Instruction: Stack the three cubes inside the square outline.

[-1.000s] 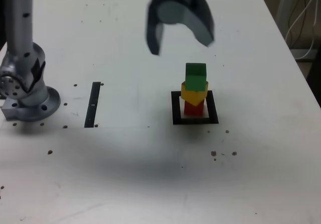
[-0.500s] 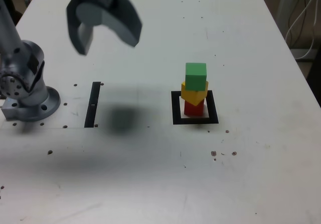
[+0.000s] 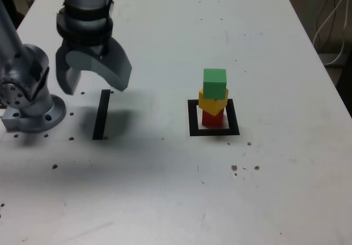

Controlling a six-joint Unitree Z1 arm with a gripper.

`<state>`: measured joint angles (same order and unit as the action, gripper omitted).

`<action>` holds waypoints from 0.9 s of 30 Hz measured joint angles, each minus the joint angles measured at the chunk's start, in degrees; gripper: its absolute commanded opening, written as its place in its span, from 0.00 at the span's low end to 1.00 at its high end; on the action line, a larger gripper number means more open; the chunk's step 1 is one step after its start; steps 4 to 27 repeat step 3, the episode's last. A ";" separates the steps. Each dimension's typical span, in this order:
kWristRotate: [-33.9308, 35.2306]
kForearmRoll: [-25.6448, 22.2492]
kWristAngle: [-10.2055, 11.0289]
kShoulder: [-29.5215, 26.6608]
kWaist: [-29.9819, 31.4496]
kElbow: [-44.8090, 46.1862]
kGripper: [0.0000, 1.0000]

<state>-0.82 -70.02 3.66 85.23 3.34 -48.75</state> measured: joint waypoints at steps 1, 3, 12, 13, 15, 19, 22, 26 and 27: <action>0.07 0.07 0.00 0.00 0.06 0.89 1.00; 0.07 0.65 -0.03 -0.02 0.06 1.57 1.00; 0.07 0.65 -0.03 -0.02 0.06 1.57 1.00; 0.07 0.65 -0.03 -0.02 0.06 1.57 1.00; 0.07 0.65 -0.03 -0.02 0.06 1.57 1.00; 0.07 0.65 -0.03 -0.02 0.06 1.57 1.00; 0.07 0.65 -0.03 -0.02 0.06 1.57 1.00; 0.07 0.65 -0.03 -0.02 0.06 1.57 1.00; 0.07 0.65 -0.03 -0.02 0.06 1.57 1.00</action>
